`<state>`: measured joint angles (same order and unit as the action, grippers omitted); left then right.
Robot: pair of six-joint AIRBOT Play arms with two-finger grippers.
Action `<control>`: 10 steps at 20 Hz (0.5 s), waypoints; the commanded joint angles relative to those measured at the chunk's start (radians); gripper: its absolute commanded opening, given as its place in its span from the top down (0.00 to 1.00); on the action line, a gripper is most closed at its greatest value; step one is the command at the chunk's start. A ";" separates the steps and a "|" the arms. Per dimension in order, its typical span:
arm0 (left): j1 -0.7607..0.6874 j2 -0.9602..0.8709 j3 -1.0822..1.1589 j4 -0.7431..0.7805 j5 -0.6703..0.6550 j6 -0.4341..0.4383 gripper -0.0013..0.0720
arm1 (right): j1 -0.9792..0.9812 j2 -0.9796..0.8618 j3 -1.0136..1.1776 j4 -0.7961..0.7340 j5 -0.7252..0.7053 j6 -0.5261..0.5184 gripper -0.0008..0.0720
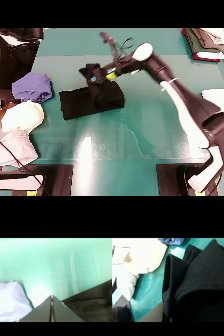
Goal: Fold the shirts.
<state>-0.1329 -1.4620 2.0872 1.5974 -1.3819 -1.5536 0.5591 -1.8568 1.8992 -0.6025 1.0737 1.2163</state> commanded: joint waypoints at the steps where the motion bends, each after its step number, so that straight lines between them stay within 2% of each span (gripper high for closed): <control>1: 0.011 0.066 -0.036 -0.012 -0.037 0.009 0.95 | 0.121 -0.093 0.003 0.007 -0.216 -0.041 0.90; 3: 0.011 0.068 -0.062 -0.011 -0.070 0.009 0.95 | 0.186 -0.161 0.083 0.010 -0.235 -0.066 0.39; 4: 0.011 0.068 -0.073 -0.012 -0.076 0.009 0.95 | 0.213 -0.192 0.143 0.002 -0.224 -0.074 0.27; 7: 0.011 0.069 -0.082 -0.011 -0.093 0.010 0.95 | 0.220 -0.179 0.189 -0.012 -0.195 -0.116 0.25; 10: 0.011 0.069 -0.082 -0.009 -0.105 0.018 0.95 | 0.116 -0.048 0.033 -0.148 -0.122 -0.113 0.26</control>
<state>-0.1230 -1.3964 2.0102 1.5879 -1.4681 -1.5425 0.7254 -1.9724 2.0006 -0.6514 0.9012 1.1175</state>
